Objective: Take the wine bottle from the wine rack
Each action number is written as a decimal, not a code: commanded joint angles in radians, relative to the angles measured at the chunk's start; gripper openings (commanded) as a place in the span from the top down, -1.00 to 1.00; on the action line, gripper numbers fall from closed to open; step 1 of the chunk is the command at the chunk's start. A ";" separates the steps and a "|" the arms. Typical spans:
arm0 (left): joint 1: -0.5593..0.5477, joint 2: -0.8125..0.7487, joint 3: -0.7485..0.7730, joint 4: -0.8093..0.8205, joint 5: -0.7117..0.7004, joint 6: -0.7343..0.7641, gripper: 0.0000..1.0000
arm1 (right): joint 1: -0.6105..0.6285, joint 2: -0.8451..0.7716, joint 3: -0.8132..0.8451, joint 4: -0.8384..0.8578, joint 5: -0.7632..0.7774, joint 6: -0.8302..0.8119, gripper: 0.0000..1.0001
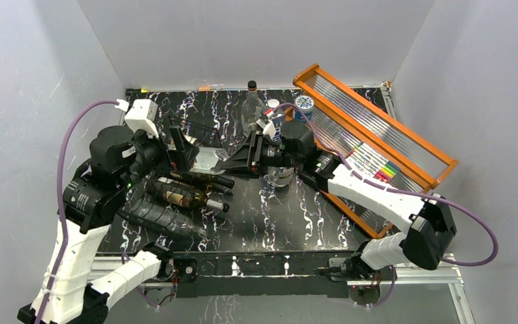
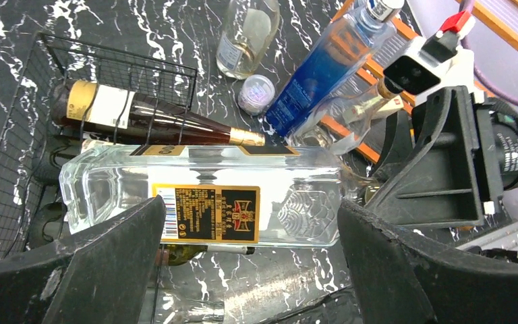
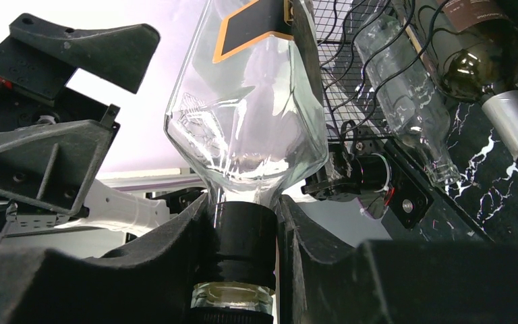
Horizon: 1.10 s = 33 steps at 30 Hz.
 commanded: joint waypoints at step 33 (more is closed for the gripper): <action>-0.013 0.127 -0.225 0.374 0.614 0.024 -0.96 | -0.231 -0.487 -0.001 -0.616 -0.017 -0.224 1.00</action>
